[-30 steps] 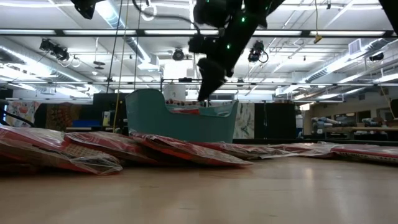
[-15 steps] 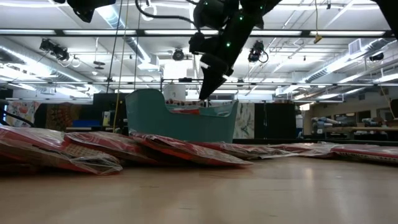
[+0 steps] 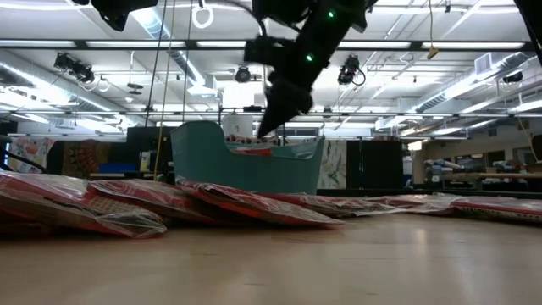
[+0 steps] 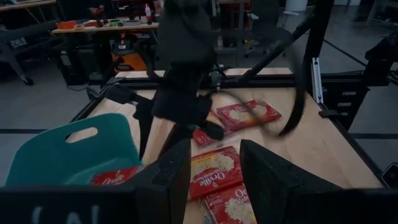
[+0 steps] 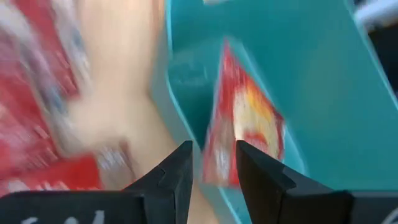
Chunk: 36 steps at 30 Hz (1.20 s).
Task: Sort popcorn bags into baskets
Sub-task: Put the red popcorn bag into the green bin
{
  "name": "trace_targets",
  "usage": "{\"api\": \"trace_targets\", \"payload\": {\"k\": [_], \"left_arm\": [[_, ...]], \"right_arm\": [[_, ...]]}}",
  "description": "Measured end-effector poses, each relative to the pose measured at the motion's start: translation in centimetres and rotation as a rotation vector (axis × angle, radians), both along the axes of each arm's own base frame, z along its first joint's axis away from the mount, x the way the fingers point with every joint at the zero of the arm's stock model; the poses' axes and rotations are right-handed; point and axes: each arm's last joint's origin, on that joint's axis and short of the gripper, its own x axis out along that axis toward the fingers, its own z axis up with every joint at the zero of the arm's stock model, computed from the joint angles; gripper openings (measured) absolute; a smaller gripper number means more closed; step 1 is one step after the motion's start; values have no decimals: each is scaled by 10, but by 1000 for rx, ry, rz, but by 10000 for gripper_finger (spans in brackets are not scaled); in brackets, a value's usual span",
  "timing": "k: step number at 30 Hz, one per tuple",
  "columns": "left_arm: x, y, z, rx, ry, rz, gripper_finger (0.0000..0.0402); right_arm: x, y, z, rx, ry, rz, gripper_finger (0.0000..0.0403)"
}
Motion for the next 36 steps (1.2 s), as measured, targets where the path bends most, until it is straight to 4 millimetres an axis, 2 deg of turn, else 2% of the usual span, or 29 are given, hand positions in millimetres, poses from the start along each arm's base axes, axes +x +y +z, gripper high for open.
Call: {"api": "trace_targets", "payload": {"k": [11, 21, 30, 36], "left_arm": [[0, 0, 0, -4, 2, 1, 144], [0, 0, -1, -1, 10, 1, 144], [0, 0, -1, 4, 10, 0, 144], [0, 0, -1, 5, 10, 0, 144]], "right_arm": [[0, 0, -4, 15, -34, -22, 126], [4, 14, 0, 16, -88, 13, 125], [-6, 2, -31, 20, -87, -9, 122], [-6, 1, -32, 18, -99, -9, 84]]}}
